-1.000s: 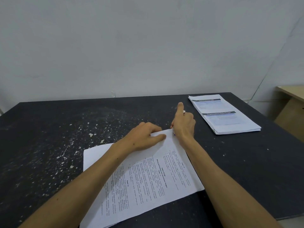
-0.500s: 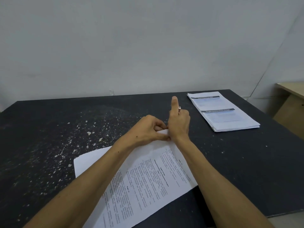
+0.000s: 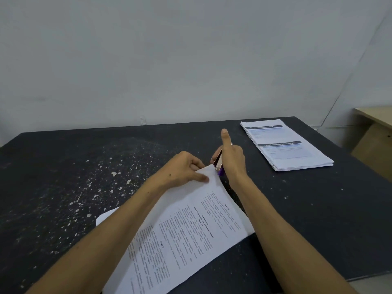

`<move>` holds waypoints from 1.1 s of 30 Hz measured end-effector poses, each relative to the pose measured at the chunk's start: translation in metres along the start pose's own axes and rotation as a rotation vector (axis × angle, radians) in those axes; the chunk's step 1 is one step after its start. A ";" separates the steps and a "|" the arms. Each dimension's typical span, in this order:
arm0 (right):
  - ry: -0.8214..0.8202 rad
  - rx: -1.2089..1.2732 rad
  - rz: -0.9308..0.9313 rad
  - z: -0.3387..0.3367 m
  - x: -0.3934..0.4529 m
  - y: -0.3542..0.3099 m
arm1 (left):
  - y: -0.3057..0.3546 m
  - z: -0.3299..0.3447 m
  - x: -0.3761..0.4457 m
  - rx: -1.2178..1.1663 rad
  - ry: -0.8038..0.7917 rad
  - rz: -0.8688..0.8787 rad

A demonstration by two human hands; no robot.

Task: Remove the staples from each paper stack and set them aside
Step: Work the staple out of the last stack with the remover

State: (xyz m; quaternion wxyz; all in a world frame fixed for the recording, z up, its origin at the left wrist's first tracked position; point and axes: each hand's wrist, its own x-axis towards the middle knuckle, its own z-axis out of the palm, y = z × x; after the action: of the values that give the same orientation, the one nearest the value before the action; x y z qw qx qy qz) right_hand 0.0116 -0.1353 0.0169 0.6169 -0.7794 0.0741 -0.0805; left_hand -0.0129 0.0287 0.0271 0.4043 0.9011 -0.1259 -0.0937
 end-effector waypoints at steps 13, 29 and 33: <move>-0.005 0.128 0.122 -0.031 0.012 0.013 | -0.014 -0.002 -0.015 -0.332 0.003 -0.036; -0.503 -0.261 -0.195 -0.037 -0.013 0.007 | -0.016 0.005 -0.017 -0.327 0.210 0.025; -0.463 -0.272 -0.278 -0.037 -0.013 0.008 | -0.015 0.001 -0.020 -0.408 0.213 0.021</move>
State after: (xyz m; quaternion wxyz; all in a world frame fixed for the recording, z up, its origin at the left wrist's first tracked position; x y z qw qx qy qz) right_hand -0.0091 -0.1698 0.0169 0.4904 -0.8551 -0.1661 0.0264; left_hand -0.0300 0.0440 0.0168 0.5900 0.8041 -0.0705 -0.0171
